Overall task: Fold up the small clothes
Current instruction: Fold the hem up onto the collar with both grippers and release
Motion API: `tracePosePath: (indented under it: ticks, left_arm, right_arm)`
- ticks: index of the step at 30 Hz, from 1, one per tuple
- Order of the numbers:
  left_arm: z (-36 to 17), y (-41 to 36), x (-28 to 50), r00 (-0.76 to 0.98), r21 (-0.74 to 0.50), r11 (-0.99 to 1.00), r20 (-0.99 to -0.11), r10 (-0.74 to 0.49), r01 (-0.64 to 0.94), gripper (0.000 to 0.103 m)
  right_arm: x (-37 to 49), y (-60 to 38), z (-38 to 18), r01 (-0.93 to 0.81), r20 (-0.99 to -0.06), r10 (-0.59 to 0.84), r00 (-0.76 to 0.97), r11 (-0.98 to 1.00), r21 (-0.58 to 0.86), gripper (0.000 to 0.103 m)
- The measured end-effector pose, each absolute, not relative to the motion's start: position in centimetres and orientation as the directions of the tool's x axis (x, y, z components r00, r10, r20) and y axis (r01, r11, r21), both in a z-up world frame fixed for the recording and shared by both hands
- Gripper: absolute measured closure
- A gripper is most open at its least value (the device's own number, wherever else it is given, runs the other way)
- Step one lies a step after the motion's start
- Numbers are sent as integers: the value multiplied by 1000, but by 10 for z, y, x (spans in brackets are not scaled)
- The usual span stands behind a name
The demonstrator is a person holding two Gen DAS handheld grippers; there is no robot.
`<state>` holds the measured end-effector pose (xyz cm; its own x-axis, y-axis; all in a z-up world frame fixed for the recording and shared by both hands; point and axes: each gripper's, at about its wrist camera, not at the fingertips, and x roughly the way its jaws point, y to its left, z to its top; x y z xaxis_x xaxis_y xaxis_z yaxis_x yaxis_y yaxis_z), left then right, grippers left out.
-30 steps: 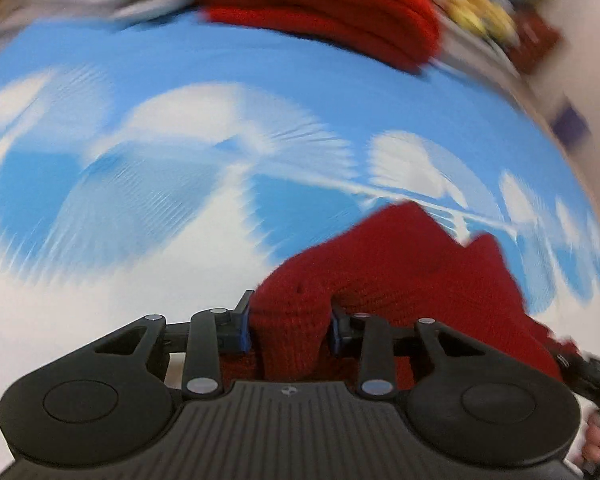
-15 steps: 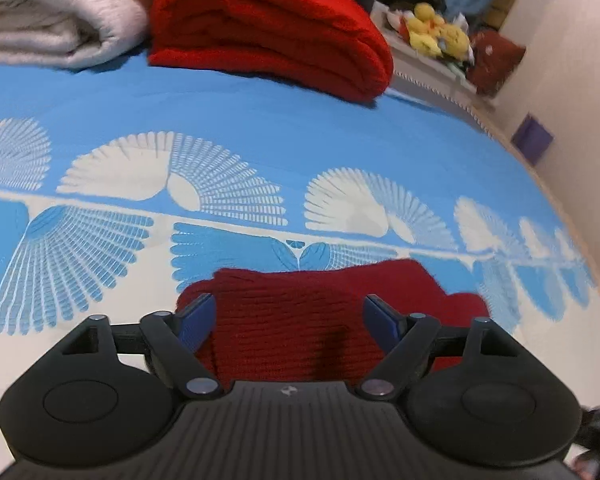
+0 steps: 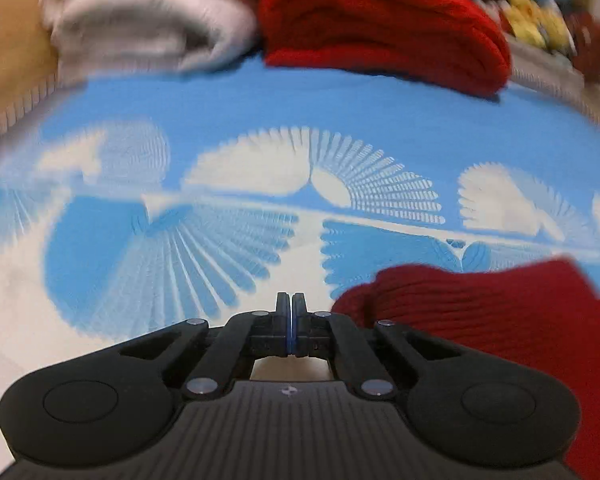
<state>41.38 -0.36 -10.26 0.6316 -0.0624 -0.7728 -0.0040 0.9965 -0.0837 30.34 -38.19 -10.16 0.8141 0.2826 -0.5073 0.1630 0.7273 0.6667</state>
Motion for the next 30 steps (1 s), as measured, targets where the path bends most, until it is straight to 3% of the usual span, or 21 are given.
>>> tracePosePath:
  ticks: [1, 2, 3, 4, 6, 8, 15, 16, 18, 19, 20, 21, 22, 24, 30]
  left_arm:
    - [-103, 5, 413, 622, -165, 986, -774, -116, -21, 102]
    - [-101, 11, 410, 619, -224, 974, -770, -155, -36, 94]
    - [-97, 17, 405, 615, -265, 964, -766, -188, -35, 75]
    - [-92, 20, 398, 611, -289, 957, -763, -212, -29, 63]
    - [-82, 21, 373, 620, -307, 952, -749, -233, -13, 23]
    - [-75, 20, 343, 606, -323, 946, -755, -252, -9, 10]
    - [-113, -2, 258, 450, -424, 904, -818, -360, -47, 9]
    - [-117, -3, 252, 449, -450, 890, -812, -374, -73, 9]
    - [-115, -8, 252, 455, -465, 884, -799, -392, -54, 20]
    - [-109, -12, 254, 482, -434, 901, -794, -370, -24, 29]
    - [-103, -14, 256, 520, -411, 912, -776, -356, 9, 54]
    - [-99, -13, 260, 549, -392, 920, -764, -339, 22, 75]
    - [-100, -10, 266, 546, -396, 918, -766, -340, 15, 75]
    - [-106, -2, 279, 541, -426, 904, -764, -352, -14, 76]
    - [-107, -4, 303, 627, -352, 936, -732, -265, -15, 79]
  right_arm:
    - [304, -381, -103, 168, -516, 281, 809, 731, 661, 39]
    - [305, -382, -105, 175, -524, 280, 804, 731, 660, 39]
    - [304, -383, -105, 178, -525, 282, 803, 728, 662, 39]
    - [303, -384, -106, 180, -526, 281, 803, 726, 664, 37]
    - [302, -388, -105, 186, -523, 269, 809, 726, 662, 28]
    - [305, -390, -106, 195, -533, 260, 805, 732, 653, 20]
    - [327, -382, -130, 209, -611, 313, 727, 747, 631, 17]
    - [327, -381, -134, 208, -610, 326, 723, 738, 642, 22]
    - [328, -379, -139, 201, -596, 353, 721, 717, 667, 33]
    - [328, -378, -139, 210, -605, 342, 719, 723, 658, 46]
    - [329, -375, -138, 204, -612, 338, 715, 736, 646, 59]
    - [329, -372, -137, 191, -606, 348, 716, 736, 649, 65]
    - [328, -370, -135, 187, -598, 358, 717, 728, 659, 73]
    - [328, -361, -132, 180, -595, 350, 723, 737, 652, 74]
    - [336, -343, -132, 180, -583, 337, 740, 735, 654, 75]
